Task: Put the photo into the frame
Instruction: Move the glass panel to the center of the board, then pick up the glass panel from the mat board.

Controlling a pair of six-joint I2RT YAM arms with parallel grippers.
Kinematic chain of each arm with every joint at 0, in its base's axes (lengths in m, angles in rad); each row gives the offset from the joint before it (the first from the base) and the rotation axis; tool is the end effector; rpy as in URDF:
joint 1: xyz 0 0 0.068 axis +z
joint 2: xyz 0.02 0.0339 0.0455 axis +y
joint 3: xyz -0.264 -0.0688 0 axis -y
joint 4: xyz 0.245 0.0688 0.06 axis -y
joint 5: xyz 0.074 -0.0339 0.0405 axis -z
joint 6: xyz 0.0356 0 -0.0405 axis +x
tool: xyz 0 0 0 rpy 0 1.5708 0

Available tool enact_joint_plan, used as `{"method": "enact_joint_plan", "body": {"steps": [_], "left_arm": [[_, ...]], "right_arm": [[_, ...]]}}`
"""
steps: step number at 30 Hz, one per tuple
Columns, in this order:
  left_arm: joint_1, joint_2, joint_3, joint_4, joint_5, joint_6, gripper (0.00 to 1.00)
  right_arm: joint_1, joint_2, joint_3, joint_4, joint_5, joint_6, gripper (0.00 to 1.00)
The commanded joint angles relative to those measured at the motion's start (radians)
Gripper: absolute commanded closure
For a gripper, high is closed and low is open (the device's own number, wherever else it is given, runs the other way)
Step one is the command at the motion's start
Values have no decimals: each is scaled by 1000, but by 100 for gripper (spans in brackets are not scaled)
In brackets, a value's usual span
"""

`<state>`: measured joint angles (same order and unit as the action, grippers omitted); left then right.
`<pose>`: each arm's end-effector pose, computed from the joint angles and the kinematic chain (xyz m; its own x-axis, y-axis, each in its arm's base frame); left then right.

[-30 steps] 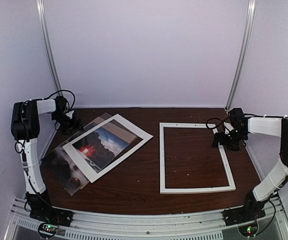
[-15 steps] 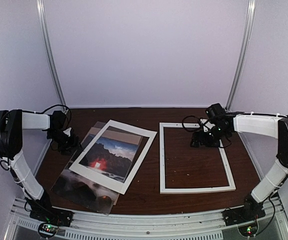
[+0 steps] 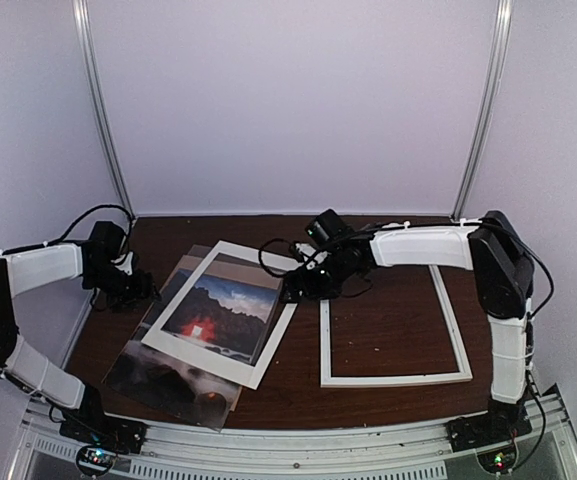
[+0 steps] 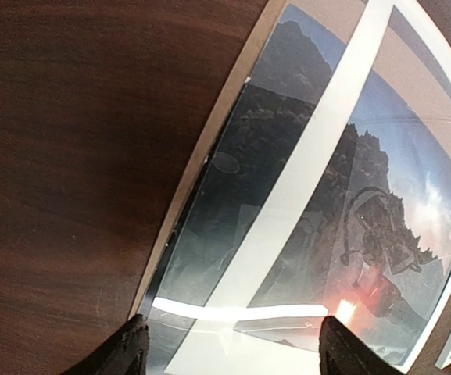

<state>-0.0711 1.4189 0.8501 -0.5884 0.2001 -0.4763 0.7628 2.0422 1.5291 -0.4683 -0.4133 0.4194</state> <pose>0.2614 -0.0257 0.1933 -0.8802 -0.3878 -0.2737 -0.2861 0.8935 -0.3460 0.3097 0.3158 0.1921 -0.8722 -0.3178 -0.3717 -0.4806 0.6977 0.5313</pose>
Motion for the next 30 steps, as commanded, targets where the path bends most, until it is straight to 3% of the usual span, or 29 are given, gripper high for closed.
{"method": "enact_joint_plan", "body": {"steps": [1,11,22,30], "left_arm": [[7,61,76,47,7,-8,24],[11,231,211,77,2,15,23],[36,368,257,115,16,59,27],[42,394,232,144,106,43,30]], "right_arm": [[53,95,120,46,-63,106,19],[70,232,201,148,-59,298,20],[70,256,181,192,-37,396,20],[70,243,118,267,-16,478,20]]}}
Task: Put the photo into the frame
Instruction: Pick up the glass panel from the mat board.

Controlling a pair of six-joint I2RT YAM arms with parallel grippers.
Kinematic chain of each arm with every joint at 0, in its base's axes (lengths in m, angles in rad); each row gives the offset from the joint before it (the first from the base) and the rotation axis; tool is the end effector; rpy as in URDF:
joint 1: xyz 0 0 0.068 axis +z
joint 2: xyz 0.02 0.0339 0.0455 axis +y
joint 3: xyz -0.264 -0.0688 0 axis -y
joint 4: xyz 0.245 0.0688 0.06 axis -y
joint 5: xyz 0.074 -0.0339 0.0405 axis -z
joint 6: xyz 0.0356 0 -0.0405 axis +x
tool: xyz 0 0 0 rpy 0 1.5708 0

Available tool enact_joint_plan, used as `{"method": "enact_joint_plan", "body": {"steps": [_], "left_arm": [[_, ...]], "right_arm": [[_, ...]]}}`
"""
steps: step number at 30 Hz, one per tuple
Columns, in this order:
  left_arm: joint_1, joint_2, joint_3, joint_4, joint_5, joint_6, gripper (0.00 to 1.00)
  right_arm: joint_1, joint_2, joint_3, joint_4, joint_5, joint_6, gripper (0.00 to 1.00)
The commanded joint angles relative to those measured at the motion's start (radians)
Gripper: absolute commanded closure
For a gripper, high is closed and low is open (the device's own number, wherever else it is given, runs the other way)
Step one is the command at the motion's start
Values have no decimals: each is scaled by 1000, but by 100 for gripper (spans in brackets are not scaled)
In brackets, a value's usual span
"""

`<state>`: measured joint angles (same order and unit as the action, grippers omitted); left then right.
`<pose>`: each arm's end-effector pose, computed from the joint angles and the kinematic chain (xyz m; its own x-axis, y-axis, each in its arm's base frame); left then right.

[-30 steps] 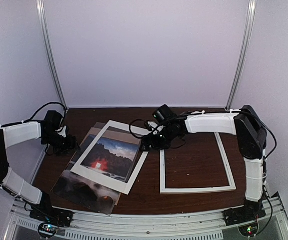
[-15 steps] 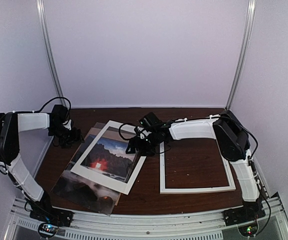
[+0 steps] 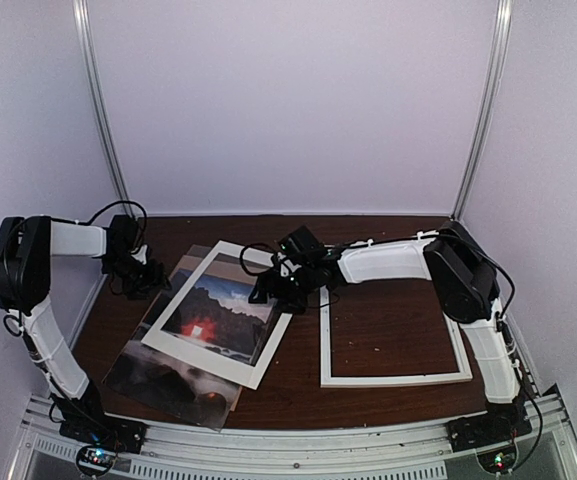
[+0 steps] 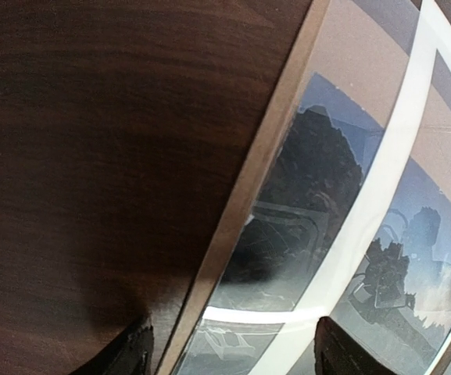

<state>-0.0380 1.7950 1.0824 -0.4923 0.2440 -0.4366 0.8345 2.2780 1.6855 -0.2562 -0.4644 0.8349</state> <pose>0.3416 -0.0216 0.1548 -0.8977 -0.3765 -0.2288 -0.2829 0.8907 -0.3557 0.3228 0.3799 0.1477 -0.9767 -0.0908 -0.1945 -0.2046 0.6679 0.7155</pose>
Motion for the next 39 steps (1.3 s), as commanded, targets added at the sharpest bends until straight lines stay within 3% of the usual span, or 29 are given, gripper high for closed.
{"method": "enact_joint_plan", "body": {"steps": [1,10,19,39], "left_arm": [[9,21,-3,52,72,2,30],[15,34,-32,76,83,-12,32],[38,31,-62,99,51,-28,28],[49,-62,-114,210,188,-40,40]], "right_arm": [[-2,8,-44,71,30,76,20],[-2,30,-53,135,-6,127,22],[-2,58,-39,189,-58,147,27],[-3,101,14,165,-100,129,31]]}}
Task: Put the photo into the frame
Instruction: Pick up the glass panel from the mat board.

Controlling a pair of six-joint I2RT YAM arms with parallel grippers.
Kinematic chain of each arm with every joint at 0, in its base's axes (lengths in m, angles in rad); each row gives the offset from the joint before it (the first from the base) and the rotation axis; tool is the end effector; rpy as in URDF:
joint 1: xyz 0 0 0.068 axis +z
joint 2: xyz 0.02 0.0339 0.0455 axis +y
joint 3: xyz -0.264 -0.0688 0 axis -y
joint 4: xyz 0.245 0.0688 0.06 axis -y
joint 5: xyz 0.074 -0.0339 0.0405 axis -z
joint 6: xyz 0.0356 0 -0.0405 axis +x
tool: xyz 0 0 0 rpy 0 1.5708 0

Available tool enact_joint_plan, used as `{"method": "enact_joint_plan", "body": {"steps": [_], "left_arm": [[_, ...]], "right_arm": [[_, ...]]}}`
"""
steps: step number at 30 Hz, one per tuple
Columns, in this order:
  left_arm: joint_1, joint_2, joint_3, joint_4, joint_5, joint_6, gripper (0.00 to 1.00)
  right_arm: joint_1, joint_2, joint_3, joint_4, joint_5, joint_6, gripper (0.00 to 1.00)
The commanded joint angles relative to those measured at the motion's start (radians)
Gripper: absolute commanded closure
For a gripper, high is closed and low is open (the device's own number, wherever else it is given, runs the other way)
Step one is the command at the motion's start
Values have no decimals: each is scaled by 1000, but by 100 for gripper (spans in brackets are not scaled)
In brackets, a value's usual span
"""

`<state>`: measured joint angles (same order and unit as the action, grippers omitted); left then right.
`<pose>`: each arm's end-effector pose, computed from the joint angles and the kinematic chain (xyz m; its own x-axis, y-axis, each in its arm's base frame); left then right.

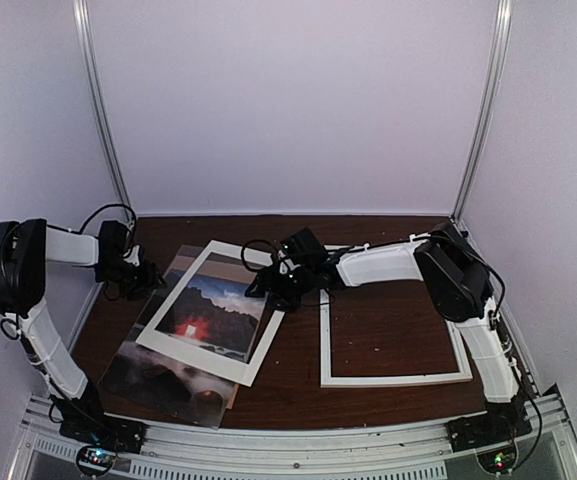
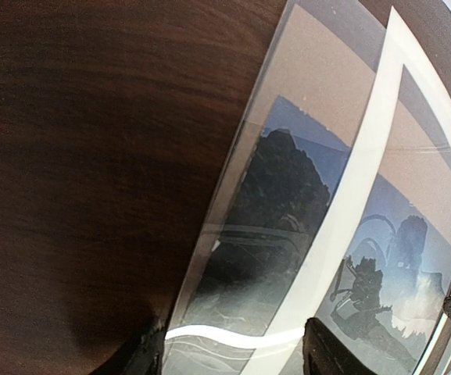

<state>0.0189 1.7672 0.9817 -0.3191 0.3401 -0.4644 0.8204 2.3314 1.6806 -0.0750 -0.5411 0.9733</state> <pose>0.3357 -0.0055 0.1455 -0.8577 -0.4385 -0.2684 -0.2819 0.8377 -0.4677 0.3354 0.3866 0.1347 -0.9901 -0.0228 -0.1381 -0.1263 0.5717 0.8107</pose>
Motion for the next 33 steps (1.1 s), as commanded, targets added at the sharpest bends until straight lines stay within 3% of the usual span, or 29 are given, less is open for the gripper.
{"method": "enact_joint_plan", "body": {"steps": [1,17,26,33], "left_arm": [[-8,-36,-15,40,99,-12,40],[-11,-83,-17,55,196,-33,46],[-16,-109,22,-45,213,-54,51],[-16,-128,48,-119,187,-41,60]], "right_arm": [[11,47,20,-19,-24,-11,31],[5,54,26,-36,-33,-24,31],[-9,49,13,-39,-56,-49,32],[-11,47,14,-63,-62,-80,32]]}}
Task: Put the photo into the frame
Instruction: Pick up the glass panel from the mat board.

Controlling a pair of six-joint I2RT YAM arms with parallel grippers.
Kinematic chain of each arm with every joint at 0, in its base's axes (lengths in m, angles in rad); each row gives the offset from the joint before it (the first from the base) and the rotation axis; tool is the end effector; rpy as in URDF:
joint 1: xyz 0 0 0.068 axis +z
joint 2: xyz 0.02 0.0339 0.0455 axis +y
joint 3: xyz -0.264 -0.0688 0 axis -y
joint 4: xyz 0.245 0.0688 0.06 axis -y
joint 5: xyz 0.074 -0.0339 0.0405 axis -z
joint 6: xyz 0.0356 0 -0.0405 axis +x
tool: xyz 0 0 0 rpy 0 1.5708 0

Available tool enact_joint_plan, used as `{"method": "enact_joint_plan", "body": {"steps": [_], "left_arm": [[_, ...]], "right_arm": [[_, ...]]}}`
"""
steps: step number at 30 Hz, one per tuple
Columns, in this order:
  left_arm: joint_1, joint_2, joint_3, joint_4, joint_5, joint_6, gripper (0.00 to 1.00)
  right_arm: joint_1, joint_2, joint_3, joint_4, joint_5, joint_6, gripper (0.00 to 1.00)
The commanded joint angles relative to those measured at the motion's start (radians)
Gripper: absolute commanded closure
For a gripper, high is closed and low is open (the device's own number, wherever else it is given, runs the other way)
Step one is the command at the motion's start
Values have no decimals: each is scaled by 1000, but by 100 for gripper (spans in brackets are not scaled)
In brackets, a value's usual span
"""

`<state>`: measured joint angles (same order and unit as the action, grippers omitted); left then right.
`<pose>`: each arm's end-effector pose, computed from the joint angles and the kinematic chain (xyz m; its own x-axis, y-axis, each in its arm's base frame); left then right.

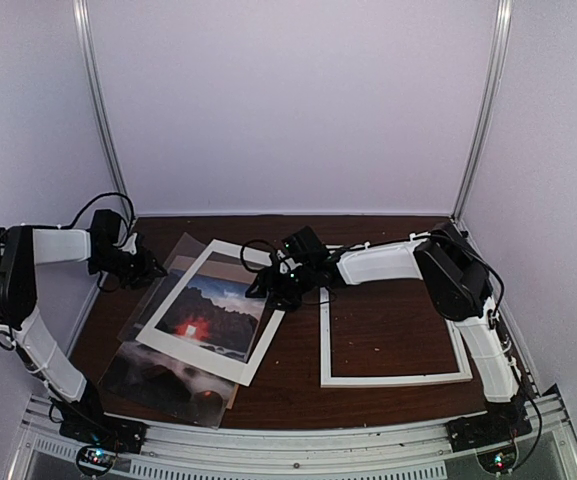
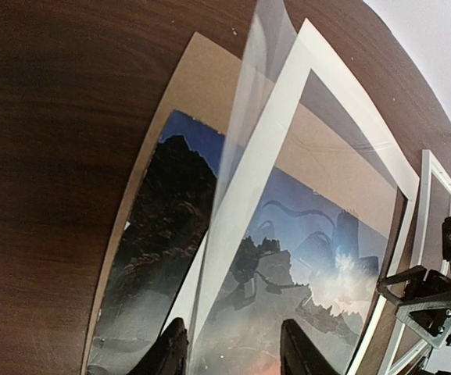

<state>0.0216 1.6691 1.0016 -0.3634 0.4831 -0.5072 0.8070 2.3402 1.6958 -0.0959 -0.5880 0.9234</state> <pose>0.3300 -0.0094 0.1812 -0.8563 -0.4487 -0.2558 -0.2246 0.7694 -0.5980 0.3399 0.3835 0.1340 -0.9866 -0.0707 -0.1468 -0.1611 0.5573 0.8145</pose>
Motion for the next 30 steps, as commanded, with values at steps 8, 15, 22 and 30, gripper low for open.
{"method": "enact_joint_plan", "body": {"steps": [8,15,22,30], "left_arm": [[-18,-38,43,-118,28,26,72],[-54,-18,72,-181,-17,63,78],[-62,-24,89,-209,-35,82,86],[-64,-32,96,-221,-44,85,91]], "right_arm": [[1,41,4,-55,-28,-56,32],[1,41,-2,-59,-55,-76,32],[1,44,1,-70,-74,-99,32],[0,48,2,-95,-79,-128,32]]}}
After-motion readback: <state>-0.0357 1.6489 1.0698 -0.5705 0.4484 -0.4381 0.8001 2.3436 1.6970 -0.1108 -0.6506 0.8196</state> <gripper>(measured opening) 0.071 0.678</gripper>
